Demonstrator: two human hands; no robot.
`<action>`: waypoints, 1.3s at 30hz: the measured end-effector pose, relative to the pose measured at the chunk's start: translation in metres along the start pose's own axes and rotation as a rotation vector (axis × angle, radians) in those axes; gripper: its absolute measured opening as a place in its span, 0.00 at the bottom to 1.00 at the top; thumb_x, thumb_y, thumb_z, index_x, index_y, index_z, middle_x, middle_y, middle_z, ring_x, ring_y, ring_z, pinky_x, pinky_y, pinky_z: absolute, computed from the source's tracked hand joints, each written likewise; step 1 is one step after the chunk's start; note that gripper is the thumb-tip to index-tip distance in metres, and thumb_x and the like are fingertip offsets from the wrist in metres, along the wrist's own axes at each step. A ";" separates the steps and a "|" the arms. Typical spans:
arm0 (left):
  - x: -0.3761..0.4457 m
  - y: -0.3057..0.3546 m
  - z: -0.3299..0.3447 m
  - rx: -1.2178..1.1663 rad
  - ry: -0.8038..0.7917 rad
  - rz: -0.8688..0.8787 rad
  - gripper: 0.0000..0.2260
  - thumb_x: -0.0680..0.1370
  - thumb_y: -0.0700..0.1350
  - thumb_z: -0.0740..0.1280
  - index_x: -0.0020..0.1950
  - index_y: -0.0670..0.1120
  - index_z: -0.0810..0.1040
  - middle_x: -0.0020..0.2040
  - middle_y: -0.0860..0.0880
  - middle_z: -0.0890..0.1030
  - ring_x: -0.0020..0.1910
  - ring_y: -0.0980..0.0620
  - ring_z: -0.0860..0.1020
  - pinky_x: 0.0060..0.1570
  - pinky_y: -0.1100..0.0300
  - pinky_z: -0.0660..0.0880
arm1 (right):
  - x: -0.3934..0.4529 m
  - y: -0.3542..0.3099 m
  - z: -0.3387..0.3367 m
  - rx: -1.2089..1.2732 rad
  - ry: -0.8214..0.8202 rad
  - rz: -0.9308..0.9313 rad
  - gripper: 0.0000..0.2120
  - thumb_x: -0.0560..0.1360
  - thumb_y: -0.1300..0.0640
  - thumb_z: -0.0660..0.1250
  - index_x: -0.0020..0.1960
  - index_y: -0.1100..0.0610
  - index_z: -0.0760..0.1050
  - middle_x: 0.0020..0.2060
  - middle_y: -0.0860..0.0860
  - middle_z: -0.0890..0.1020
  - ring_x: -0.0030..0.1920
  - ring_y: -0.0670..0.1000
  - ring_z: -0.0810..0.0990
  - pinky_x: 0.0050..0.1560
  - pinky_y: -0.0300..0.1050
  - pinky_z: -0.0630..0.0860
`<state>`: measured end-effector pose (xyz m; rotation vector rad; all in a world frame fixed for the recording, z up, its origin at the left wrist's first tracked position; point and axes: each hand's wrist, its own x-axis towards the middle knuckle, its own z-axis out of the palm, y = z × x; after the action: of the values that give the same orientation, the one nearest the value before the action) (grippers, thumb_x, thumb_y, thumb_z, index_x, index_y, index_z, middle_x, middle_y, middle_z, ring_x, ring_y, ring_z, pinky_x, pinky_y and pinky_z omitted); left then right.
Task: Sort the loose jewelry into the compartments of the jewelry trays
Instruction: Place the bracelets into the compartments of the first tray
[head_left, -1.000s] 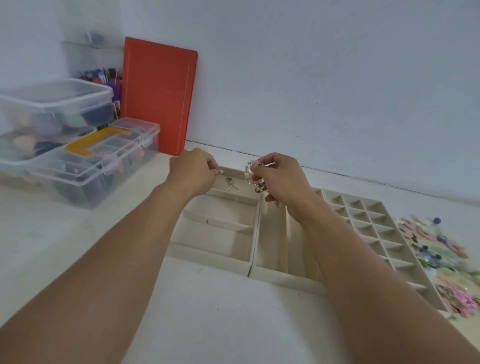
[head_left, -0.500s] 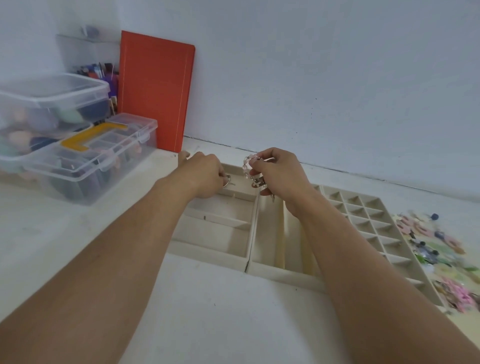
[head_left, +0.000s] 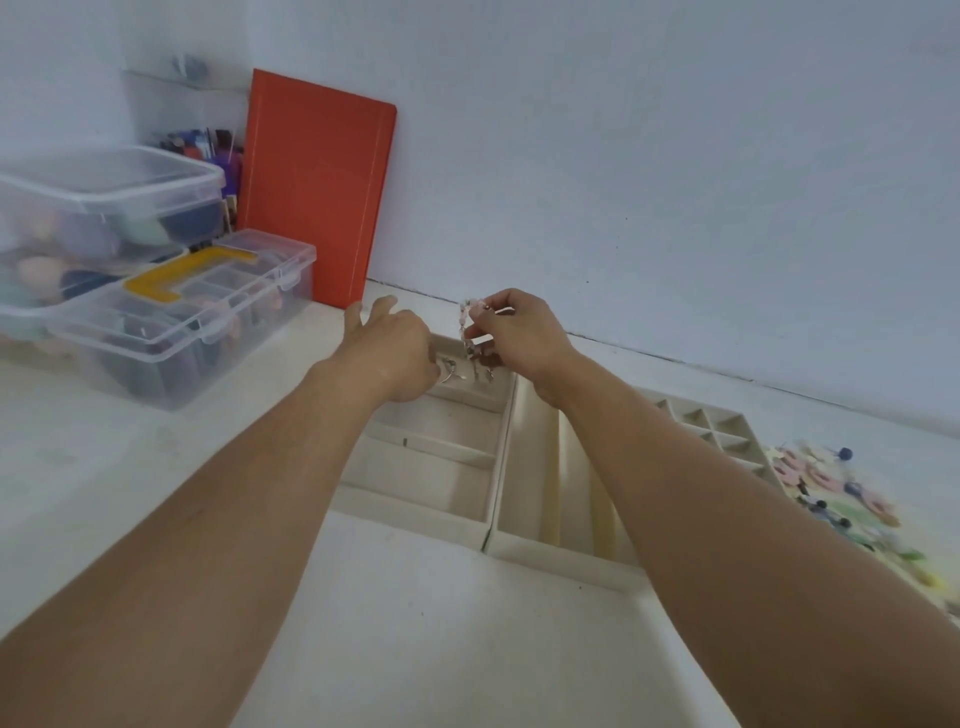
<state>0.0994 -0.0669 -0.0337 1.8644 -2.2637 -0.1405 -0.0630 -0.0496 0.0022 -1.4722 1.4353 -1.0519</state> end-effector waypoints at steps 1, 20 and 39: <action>0.000 0.000 0.000 -0.013 0.002 -0.001 0.10 0.79 0.53 0.65 0.53 0.54 0.85 0.73 0.51 0.71 0.80 0.47 0.50 0.75 0.41 0.42 | 0.001 0.002 0.001 -0.020 -0.002 0.005 0.07 0.81 0.54 0.67 0.52 0.58 0.74 0.42 0.54 0.84 0.33 0.49 0.79 0.40 0.43 0.78; 0.000 0.001 0.000 -0.142 -0.013 -0.005 0.07 0.78 0.57 0.68 0.50 0.58 0.85 0.76 0.50 0.68 0.81 0.47 0.47 0.76 0.44 0.43 | 0.005 0.009 -0.010 -0.688 0.113 0.035 0.01 0.75 0.50 0.71 0.44 0.46 0.79 0.38 0.46 0.81 0.37 0.49 0.80 0.36 0.42 0.71; 0.002 0.002 0.000 -0.161 -0.046 -0.017 0.07 0.79 0.53 0.67 0.52 0.60 0.85 0.76 0.52 0.68 0.81 0.48 0.45 0.76 0.44 0.42 | 0.001 0.000 -0.003 -1.067 -0.203 0.042 0.14 0.76 0.59 0.64 0.58 0.59 0.82 0.53 0.56 0.84 0.56 0.57 0.82 0.59 0.54 0.80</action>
<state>0.0974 -0.0685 -0.0336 1.8155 -2.1947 -0.3599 -0.0655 -0.0502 0.0032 -2.1511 1.9679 -0.0111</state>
